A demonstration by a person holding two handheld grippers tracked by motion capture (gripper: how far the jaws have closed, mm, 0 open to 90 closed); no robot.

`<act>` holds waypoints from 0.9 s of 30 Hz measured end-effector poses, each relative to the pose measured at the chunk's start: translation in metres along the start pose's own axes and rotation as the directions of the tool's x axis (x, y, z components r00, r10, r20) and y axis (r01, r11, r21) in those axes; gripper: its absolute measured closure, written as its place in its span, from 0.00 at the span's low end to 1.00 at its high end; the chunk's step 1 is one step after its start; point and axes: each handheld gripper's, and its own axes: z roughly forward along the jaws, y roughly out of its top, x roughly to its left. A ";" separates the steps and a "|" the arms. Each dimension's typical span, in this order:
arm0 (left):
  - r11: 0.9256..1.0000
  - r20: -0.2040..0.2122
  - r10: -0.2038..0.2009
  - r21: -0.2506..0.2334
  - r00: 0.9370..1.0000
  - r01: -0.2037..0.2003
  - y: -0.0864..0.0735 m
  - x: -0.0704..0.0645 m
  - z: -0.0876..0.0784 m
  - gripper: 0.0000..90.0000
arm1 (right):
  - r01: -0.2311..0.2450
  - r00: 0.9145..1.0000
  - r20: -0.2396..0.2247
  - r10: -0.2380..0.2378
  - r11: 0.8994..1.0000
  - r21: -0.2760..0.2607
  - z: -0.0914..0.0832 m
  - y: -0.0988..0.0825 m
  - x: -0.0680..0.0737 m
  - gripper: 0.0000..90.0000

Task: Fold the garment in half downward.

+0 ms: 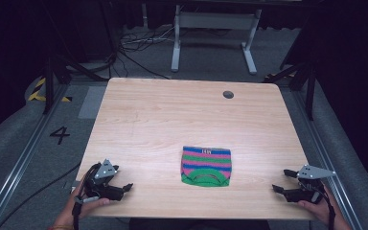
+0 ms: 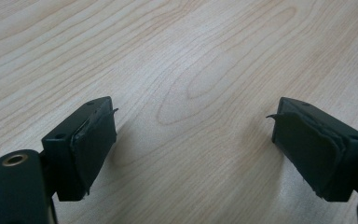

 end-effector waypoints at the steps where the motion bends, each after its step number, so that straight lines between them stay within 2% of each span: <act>1: 1.000 0.001 0.000 -0.001 1.000 0.000 0.000 0.000 0.000 0.15 | -0.001 1.000 0.000 0.001 1.000 0.000 0.000 0.000 0.000 0.21; 27: 1.000 -0.005 -0.008 -0.003 1.000 0.008 0.000 0.000 0.000 0.16 | -0.002 1.000 0.008 0.002 1.000 0.001 0.000 0.000 0.000 0.21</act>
